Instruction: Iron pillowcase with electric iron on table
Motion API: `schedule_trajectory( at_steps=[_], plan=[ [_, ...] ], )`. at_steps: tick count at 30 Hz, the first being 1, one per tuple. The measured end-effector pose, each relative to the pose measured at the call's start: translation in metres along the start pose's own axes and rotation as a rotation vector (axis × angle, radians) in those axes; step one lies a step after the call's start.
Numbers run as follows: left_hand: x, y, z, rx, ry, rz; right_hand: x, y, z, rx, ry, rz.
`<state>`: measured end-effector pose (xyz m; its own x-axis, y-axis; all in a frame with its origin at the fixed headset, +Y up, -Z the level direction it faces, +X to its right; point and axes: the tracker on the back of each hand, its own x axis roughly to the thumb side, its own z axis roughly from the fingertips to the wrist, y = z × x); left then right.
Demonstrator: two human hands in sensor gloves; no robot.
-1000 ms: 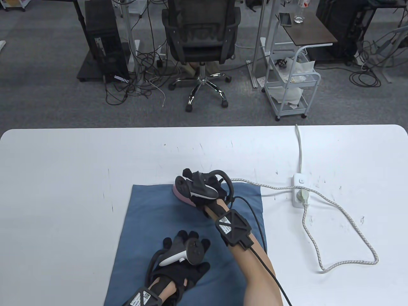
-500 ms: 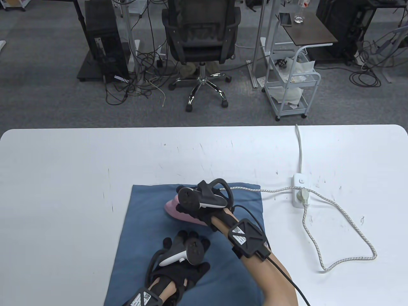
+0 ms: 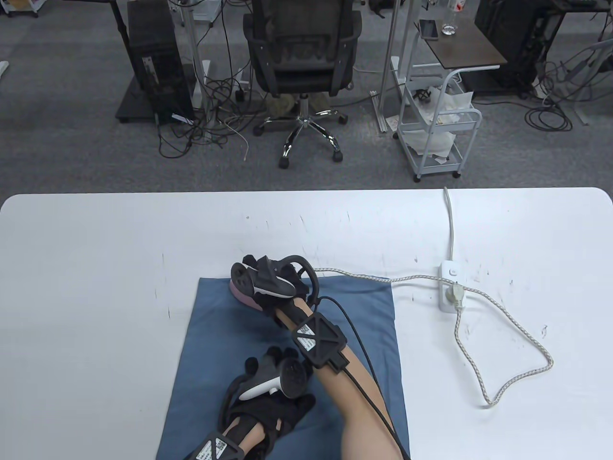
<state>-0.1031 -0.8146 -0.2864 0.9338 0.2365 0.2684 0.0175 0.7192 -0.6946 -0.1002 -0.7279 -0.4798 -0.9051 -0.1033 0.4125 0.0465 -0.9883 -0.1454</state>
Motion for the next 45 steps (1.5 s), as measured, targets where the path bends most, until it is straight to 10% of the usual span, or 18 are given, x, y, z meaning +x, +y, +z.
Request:
schedule_trajectory(
  at_steps=[45],
  plan=[
    [0.0, 0.0, 0.0, 0.0, -0.001, -0.002, -0.212, 0.002, 0.115, 0.101, 0.417, 0.035]
  ],
)
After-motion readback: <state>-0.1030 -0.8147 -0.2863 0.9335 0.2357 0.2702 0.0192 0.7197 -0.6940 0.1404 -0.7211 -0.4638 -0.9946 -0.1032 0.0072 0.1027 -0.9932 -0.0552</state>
